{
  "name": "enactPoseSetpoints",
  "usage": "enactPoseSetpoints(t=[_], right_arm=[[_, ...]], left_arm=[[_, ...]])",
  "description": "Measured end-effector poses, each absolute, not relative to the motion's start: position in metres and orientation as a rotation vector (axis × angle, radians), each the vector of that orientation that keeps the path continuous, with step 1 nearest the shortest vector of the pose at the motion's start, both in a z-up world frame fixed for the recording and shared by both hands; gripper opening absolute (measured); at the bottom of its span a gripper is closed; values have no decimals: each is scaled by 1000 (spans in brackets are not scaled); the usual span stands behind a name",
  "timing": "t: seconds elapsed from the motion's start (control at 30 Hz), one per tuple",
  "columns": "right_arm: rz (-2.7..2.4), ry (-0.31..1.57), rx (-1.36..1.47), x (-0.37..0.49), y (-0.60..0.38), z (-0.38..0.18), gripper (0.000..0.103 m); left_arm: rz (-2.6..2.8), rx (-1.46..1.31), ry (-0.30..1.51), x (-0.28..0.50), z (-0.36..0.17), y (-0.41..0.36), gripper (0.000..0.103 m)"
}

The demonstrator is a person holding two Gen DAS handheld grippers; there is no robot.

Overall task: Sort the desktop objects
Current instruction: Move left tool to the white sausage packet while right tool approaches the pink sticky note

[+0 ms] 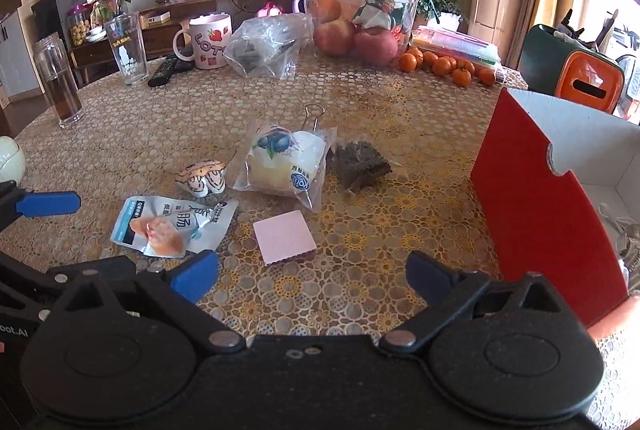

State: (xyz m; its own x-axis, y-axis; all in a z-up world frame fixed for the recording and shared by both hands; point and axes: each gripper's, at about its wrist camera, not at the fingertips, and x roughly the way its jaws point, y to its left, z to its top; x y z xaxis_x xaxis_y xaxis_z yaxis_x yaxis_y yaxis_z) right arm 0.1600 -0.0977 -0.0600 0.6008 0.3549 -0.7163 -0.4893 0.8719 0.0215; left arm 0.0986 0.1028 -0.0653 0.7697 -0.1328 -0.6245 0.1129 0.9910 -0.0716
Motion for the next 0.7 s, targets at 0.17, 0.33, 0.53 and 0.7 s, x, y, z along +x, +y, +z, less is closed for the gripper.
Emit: enactPoseSetpoints(t=[0.17,0.33,0.53,0.7], right_arm=[[507,805,-208,172,-91,-73,98],[508,816,-236,181,-86,-82,98],[520,829,-257,190,-79,-90,96],[536,836,-281,193,-72,-97,95]], left_arm=[[-176,29,693,116,-75,103,103],[-235,68,699,132,-83,107,103],[-321,130,727,150,-94,108,103],[-365,147,736,157,-101,108,103]])
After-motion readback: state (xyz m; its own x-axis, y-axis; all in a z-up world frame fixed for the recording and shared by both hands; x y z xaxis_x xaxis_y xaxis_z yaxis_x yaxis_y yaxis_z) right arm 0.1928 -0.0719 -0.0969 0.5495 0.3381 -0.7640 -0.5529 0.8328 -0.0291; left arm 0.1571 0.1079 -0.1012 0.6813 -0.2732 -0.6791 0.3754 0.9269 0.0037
